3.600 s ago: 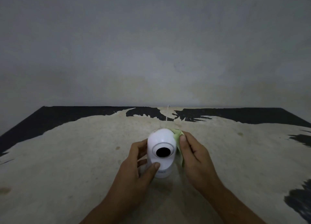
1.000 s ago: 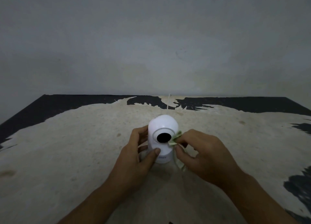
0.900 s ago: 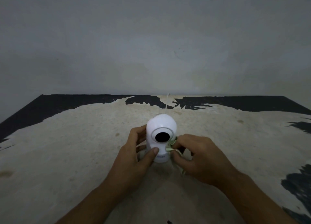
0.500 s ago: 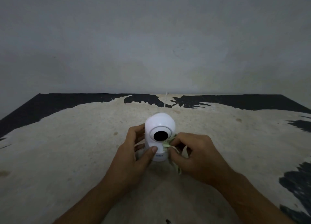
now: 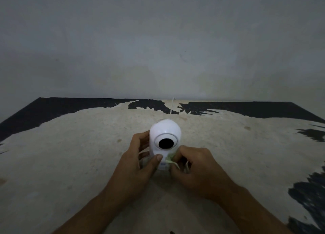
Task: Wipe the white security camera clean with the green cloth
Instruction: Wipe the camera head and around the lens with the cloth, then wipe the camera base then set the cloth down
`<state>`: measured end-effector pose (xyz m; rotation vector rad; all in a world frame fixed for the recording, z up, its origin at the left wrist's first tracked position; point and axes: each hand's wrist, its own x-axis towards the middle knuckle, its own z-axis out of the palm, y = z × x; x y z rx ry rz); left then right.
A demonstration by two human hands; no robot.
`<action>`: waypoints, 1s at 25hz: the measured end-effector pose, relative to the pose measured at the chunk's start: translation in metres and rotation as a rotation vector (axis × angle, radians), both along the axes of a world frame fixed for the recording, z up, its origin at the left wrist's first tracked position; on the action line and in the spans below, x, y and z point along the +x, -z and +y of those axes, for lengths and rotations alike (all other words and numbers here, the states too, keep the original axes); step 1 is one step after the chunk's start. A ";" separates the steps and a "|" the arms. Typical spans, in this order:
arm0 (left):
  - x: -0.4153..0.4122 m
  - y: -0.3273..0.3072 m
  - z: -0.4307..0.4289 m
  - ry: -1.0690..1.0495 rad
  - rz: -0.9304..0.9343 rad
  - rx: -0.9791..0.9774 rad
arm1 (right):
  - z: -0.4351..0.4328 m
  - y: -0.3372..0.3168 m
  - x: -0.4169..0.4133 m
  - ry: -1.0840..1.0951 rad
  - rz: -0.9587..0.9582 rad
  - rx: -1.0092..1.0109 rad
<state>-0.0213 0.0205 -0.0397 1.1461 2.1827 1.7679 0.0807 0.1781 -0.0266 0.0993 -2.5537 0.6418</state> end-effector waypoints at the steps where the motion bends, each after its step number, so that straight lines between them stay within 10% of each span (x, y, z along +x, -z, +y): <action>1: 0.000 0.000 0.000 0.000 0.003 -0.004 | -0.003 0.001 0.000 -0.032 -0.016 0.027; 10: 0.007 -0.014 -0.012 -0.283 0.224 0.227 | -0.018 -0.016 0.006 -0.162 0.218 -0.371; 19: 0.008 -0.024 -0.016 -0.156 0.402 0.215 | -0.032 -0.021 0.009 -0.212 0.052 -0.533; 25: 0.000 -0.028 -0.018 -0.475 0.172 0.353 | -0.022 -0.019 0.005 0.012 0.252 -0.425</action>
